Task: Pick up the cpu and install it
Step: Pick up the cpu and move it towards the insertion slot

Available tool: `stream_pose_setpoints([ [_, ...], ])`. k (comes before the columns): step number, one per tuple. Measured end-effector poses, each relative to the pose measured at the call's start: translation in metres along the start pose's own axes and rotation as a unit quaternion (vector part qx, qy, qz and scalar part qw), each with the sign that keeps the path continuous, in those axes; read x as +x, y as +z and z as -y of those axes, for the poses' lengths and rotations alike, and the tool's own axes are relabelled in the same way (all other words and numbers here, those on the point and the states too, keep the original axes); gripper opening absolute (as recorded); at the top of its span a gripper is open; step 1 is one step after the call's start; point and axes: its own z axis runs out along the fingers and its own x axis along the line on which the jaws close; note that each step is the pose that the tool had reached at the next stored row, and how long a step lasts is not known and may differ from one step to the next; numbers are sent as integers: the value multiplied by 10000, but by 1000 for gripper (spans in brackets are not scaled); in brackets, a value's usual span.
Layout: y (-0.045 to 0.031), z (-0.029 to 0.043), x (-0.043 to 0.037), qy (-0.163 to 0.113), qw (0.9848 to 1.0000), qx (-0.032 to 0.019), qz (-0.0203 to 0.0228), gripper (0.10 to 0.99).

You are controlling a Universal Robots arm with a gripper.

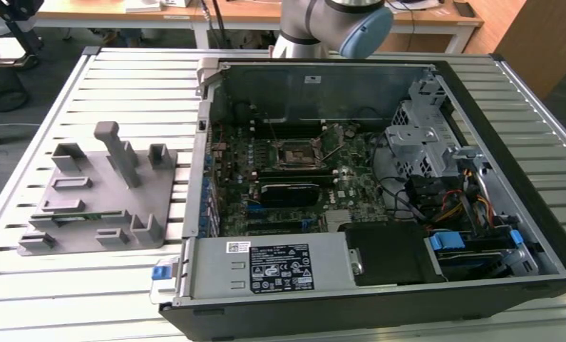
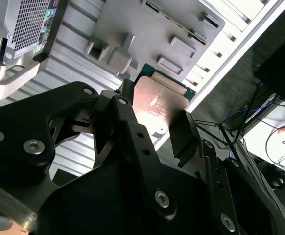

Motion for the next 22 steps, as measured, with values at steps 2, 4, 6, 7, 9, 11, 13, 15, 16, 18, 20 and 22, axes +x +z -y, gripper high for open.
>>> stream_pose_setpoints([
  [2,0,0,-14,0,10000,0,0,537],
  [4,1,1,-27,0,10000,0,0,537],
  [6,1,1,-38,0,10000,0,0,537],
  [7,2,1,-42,0,10000,0,0,537],
  [9,2,2,-52,0,10000,0,0,537],
  [11,2,2,-63,0,10000,0,0,537],
  [13,3,2,-75,0,10000,0,0,537],
  [15,3,3,-89,0,10000,0,0,537],
  [16,4,3,-96,0,10000,0,0,537],
  [18,4,3,-116,0,10000,0,0,537],
  [20,4,4,-135,0,10000,0,0,537],
  [22,4,4,-148,0,10000,0,0,537],
])
